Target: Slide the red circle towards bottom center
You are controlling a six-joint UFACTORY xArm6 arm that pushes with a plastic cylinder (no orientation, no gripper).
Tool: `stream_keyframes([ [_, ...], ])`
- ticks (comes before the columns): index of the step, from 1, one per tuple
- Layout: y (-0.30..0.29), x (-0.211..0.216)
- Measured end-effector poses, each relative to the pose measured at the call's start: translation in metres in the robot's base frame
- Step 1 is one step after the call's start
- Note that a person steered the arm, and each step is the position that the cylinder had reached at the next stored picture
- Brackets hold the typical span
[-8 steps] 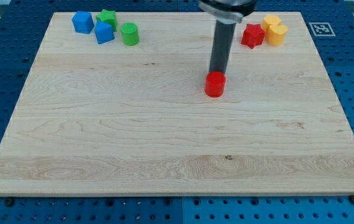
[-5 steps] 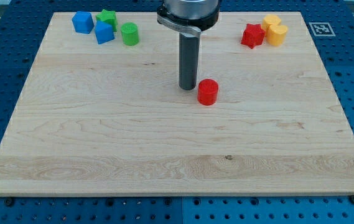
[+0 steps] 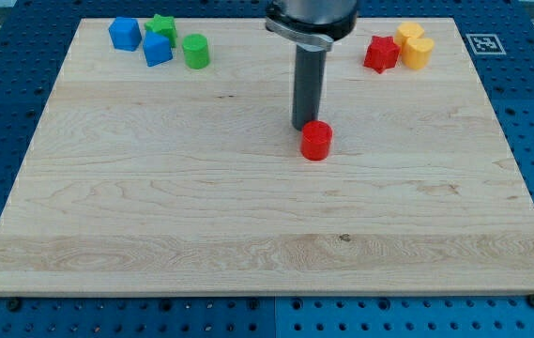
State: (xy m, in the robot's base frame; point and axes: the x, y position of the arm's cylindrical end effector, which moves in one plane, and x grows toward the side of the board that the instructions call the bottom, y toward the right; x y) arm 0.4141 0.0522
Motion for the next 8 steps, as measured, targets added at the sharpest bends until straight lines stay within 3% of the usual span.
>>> stream_keyframes([
  [4, 0.029, 0.018],
  [8, 0.02, 0.09],
])
